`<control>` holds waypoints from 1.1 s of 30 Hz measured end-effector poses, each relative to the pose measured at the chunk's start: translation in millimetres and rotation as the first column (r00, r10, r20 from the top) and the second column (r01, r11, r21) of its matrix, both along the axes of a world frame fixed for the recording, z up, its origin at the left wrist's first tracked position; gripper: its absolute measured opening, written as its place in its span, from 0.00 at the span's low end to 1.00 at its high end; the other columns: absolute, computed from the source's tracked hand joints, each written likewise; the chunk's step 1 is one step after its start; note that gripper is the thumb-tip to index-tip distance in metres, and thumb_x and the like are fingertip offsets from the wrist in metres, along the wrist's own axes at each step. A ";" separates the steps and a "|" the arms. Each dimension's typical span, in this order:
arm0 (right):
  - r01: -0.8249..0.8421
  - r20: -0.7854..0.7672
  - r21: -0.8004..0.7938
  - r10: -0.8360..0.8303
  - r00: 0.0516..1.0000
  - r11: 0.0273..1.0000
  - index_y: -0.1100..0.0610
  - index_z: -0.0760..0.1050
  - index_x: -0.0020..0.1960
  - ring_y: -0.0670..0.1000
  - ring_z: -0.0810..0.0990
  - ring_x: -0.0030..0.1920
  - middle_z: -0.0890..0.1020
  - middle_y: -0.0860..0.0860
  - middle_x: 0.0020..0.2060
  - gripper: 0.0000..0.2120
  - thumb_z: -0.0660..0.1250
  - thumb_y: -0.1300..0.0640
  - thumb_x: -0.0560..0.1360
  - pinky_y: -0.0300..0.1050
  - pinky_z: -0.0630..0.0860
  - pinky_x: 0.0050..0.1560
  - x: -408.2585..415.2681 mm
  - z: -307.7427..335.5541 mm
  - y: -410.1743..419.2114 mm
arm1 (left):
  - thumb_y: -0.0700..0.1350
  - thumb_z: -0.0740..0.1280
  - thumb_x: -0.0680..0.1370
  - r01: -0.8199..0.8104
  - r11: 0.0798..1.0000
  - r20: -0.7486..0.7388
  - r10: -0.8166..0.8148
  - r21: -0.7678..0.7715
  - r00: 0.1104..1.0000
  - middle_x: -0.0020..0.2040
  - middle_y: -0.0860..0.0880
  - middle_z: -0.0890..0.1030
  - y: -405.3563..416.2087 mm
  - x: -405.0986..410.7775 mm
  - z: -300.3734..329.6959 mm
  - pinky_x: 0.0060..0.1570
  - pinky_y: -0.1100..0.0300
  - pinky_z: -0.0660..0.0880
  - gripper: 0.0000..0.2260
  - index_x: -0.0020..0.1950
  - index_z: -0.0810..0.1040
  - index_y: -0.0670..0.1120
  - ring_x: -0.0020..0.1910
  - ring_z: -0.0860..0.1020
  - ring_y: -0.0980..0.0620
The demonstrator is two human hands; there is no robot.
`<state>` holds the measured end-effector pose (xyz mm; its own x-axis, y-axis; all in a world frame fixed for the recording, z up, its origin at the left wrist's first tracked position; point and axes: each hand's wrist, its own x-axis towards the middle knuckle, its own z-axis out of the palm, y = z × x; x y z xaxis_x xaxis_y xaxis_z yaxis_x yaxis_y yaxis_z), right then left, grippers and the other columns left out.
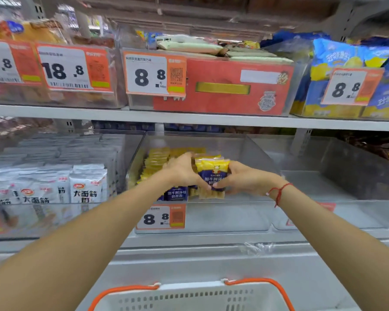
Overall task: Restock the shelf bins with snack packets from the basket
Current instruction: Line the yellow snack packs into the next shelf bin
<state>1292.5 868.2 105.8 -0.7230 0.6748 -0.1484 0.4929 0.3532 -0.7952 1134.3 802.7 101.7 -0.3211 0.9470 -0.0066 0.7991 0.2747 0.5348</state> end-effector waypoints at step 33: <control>0.011 0.295 0.266 -0.092 0.951 0.964 0.50 0.51 0.72 0.56 0.74 0.58 0.72 0.52 0.60 0.46 0.77 0.52 0.65 0.53 0.72 0.63 -48.7 -52.0 21.6 | 0.62 0.73 0.67 0.128 0.991 -0.509 -0.124 -0.027 0.852 0.75 0.52 0.61 2.0 -19.4 -26.5 0.68 0.47 0.59 0.35 0.72 0.66 0.57 0.74 0.55 0.46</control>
<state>1243.8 889.8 53.9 -0.6344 0.7541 -0.1699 0.7181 0.4936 -0.4905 1114.8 804.7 75.2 -0.1556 0.9789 0.1325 0.9875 0.1508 0.0456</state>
